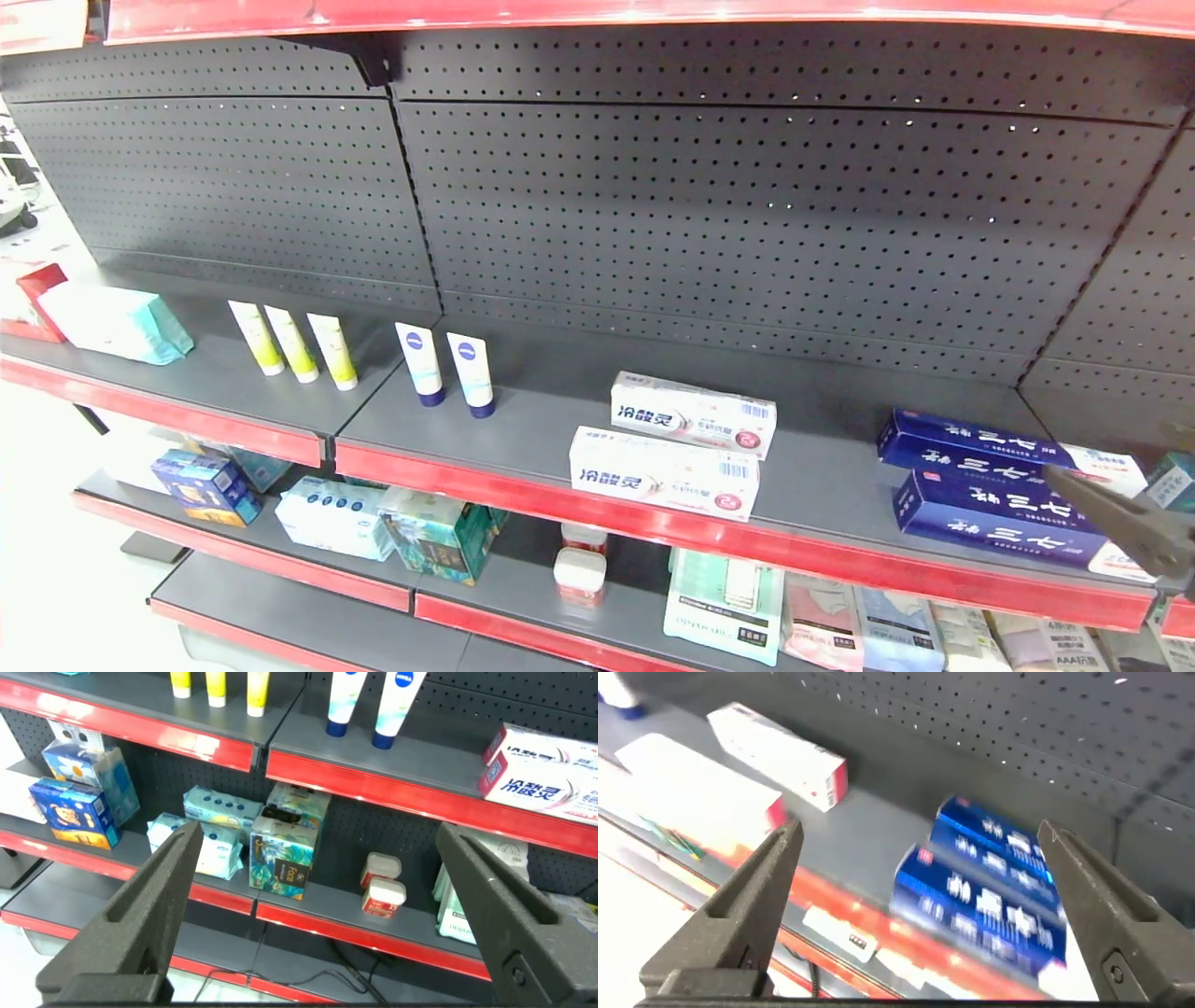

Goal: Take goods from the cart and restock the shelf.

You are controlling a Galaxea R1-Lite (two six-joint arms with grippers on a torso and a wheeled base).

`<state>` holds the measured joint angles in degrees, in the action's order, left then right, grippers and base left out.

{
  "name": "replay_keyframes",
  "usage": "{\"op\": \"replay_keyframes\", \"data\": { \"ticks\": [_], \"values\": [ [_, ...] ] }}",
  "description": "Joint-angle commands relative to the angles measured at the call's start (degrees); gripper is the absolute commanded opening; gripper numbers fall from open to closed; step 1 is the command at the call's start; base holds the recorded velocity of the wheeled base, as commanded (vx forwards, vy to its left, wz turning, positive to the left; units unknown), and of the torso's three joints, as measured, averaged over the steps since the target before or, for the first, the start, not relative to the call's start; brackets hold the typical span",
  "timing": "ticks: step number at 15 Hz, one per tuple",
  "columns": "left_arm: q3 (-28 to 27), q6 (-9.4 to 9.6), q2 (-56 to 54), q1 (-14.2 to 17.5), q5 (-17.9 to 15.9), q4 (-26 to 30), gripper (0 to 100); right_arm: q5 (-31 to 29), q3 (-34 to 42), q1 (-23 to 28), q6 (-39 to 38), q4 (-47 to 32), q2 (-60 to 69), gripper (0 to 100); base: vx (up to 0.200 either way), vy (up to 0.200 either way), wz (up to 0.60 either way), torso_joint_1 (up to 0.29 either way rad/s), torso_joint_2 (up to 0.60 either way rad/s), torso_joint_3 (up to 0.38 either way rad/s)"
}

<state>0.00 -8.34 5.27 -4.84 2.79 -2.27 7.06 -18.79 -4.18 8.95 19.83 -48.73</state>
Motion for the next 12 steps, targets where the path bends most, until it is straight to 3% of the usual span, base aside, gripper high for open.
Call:
{"op": "replay_keyframes", "data": {
  "ticks": [1, 2, 4, 7, 10, 12],
  "values": [
    [0.0, -0.01, 0.1, 0.0, 0.0, 0.0, 100, -0.6, 4.4, -0.9, -2.1, -9.8, 22.4, 100, 0.0, 0.0, 0.0, 0.0, 0.0, 0.0],
    [0.0, -0.01, 0.1, 0.0, 0.0, 0.0, 100, -0.6, 4.5, -0.9, -2.1, -11.0, 24.1, 100, 0.0, 0.0, 0.0, 0.0, 0.0, 0.0],
    [0.0, -0.01, 0.1, 0.0, 0.0, 0.0, 100, -1.0, 4.5, -1.3, -2.3, -22.2, 35.0, 100, 0.0, 0.0, 0.0, 0.0, 0.0, 0.0],
    [0.0, -0.01, 0.1, 0.0, 0.0, 0.0, 100, -1.4, 4.8, -1.1, -2.0, -28.4, 43.4, 100, 0.0, 0.0, 0.0, 0.0, 0.0, 0.0],
    [0.0, 0.34, 0.0, 0.0, -0.1, 0.0, 100, -11.0, 7.4, -1.1, -3.5, -28.6, 43.4, 100, 0.0, 0.0, 0.0, 0.0, 0.0, 0.0],
    [0.0, 0.43, 0.0, 0.0, -0.1, -0.1, 100, -12.8, 14.3, -1.1, -4.1, -25.7, 43.4, 100, 0.0, 0.0, 0.0, 0.0, 0.0, 0.0]
  ]
}}
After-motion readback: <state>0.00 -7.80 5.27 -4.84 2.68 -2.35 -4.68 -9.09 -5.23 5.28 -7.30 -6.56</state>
